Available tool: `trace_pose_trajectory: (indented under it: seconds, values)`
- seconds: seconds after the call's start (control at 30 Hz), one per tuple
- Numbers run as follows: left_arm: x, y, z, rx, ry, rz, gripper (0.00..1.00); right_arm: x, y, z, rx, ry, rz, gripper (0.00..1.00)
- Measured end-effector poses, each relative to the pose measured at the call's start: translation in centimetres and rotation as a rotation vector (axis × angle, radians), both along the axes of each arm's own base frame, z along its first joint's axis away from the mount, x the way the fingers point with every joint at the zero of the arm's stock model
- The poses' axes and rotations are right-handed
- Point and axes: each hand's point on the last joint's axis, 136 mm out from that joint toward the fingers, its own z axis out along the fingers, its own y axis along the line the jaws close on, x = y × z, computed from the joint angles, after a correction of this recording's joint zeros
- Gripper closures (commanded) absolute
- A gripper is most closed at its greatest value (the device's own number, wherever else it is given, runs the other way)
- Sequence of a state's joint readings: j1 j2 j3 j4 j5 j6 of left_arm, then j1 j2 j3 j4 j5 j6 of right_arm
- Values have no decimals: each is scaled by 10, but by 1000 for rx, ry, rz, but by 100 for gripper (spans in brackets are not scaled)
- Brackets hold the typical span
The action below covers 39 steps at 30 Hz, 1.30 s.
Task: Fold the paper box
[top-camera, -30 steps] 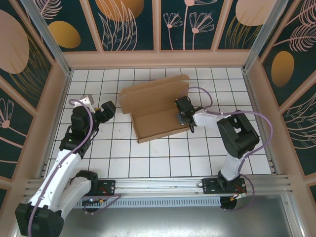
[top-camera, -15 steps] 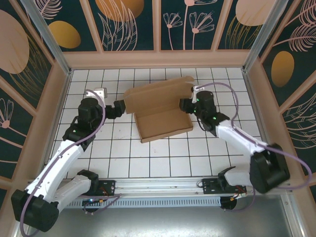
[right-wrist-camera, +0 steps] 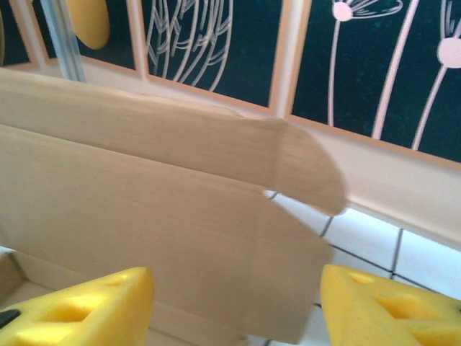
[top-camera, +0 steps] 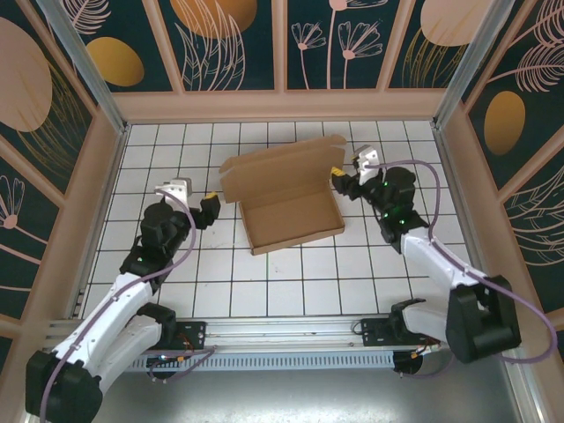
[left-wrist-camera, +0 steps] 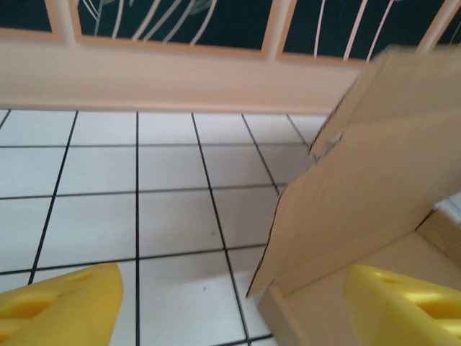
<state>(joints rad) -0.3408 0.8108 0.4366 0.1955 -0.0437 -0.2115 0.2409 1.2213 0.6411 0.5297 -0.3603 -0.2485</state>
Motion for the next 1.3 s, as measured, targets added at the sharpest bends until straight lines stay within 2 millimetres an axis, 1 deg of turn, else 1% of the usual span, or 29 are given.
trace_pose_trajectory:
  seconds: [0.07, 0.13, 0.2, 0.27, 0.33, 0.4, 0.53, 0.6, 0.87, 1.07, 1.2, 1.3]
  values:
    - [3, 0, -13, 13, 7, 6, 24, 10, -6, -10, -47, -32, 29, 37]
    - [8, 2, -19, 17, 3, 11, 24, 15, -5, -22, -83, -44, 67, 36]
    - [15, 2, -20, 19, -7, 9, 25, 21, -7, -29, -90, -56, 98, 34]
    - [20, -1, -19, 24, -29, -15, 25, 28, -18, -33, -78, -71, 104, 34]
    - [23, -9, -17, 36, -53, -63, 24, 37, -32, -38, -70, -74, 103, 33]
    - [26, -16, -21, 54, -58, -104, 24, 44, -37, -42, -62, -71, 120, 34]
    - [30, -28, -39, 74, -24, -168, 27, 56, -27, -43, -47, -83, 192, 33]
    - [32, -31, -44, 81, -13, -183, 28, 62, -21, -45, -43, -84, 222, 34]
    - [45, -27, -48, 98, -22, -175, 37, 82, -6, -46, -22, -66, 301, 36]
    - [56, -33, -54, 106, -2, -201, 44, 84, 0, -55, -7, -15, 353, 42]
    - [61, -37, -53, 109, -3, -220, 55, 79, 4, -64, -12, 21, 379, 50]
    - [64, -39, -51, 112, -6, -229, 69, 76, 8, -70, -25, 40, 395, 60]
